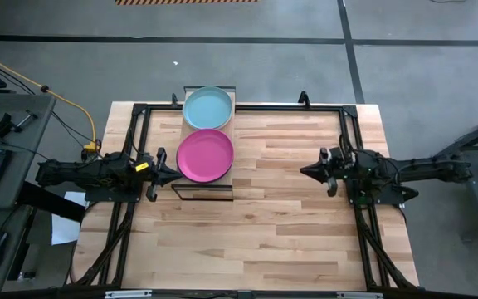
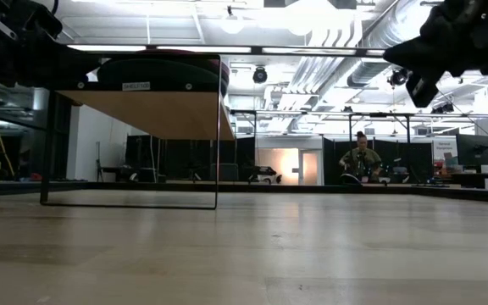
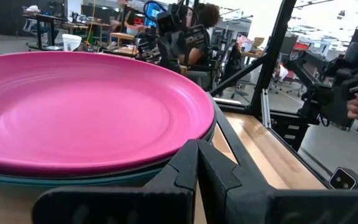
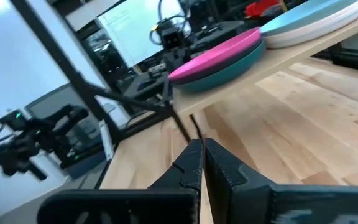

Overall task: Place and stack plates onto a shelf
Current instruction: Return to Home Position

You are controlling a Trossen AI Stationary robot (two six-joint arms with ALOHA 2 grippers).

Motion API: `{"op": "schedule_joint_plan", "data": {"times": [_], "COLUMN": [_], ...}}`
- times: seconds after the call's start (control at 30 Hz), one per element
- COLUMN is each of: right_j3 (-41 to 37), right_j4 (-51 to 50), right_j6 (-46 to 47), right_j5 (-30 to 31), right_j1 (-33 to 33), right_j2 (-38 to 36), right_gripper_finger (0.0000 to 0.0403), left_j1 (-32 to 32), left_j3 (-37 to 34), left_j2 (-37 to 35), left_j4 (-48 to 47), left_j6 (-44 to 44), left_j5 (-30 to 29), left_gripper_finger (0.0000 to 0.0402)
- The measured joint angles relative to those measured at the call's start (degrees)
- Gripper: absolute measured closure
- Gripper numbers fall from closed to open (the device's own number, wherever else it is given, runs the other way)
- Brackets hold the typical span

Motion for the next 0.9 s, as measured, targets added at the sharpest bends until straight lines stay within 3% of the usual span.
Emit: {"op": "schedule_joint_plan", "data": {"times": [0.4, 0.6, 0.9], "right_j3": [-7.7, -8.1, -8.1], "right_j4": [0.1, -5.1, -10.9], "right_j6": [-3.2, -7.8, -10.9], "right_j5": [-0.8, -0.9, -1.5], "right_j1": [0.8, 0.8, 0.8], "right_j2": [-11.4, -16.8, -17.9], "right_gripper_finger": [0.0403, 0.0403, 0.0403], "left_j1": [0.0, 0.0, 0.0], "left_j3": [0.0, 0.0, 0.0], "left_j2": [0.0, 0.0, 0.0], "left_j4": [0.0, 0.0, 0.0], "left_j6": [0.0, 0.0, 0.0], "left_j5": [0.0, 0.0, 0.0], "left_gripper_finger": [0.0401, 0.0401, 0.0401]}}
